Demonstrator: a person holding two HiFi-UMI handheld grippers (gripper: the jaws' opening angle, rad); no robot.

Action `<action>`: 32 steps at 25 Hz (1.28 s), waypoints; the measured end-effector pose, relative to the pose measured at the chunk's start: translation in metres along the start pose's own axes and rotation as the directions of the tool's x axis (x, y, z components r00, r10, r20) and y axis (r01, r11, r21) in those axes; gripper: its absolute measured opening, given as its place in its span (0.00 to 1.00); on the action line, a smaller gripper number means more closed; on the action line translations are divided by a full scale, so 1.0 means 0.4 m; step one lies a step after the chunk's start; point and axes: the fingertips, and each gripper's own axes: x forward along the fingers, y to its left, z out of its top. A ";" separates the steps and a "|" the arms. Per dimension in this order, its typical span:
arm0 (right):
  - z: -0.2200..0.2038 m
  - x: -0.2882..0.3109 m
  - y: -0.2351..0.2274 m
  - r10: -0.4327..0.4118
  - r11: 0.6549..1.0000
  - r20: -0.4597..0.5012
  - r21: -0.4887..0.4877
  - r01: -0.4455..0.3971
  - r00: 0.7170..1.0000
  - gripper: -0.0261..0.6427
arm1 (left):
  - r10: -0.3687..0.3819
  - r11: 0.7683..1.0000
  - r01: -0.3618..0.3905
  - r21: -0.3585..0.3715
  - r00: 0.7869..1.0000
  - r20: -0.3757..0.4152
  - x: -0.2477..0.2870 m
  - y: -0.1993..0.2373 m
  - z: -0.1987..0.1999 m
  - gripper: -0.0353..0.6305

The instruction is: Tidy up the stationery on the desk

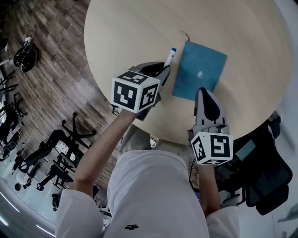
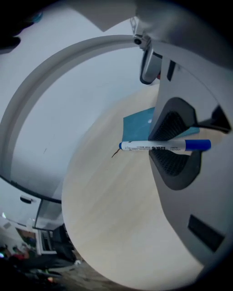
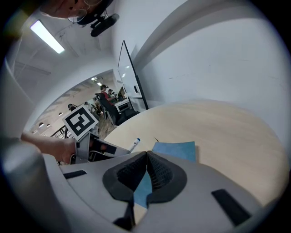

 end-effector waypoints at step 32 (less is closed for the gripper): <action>-0.047 0.009 -0.072 0.018 0.999 -0.020 0.032 -0.017 1.000 0.09 | -0.018 0.968 0.027 -0.248 0.999 0.040 0.141 -0.034 -0.059 0.25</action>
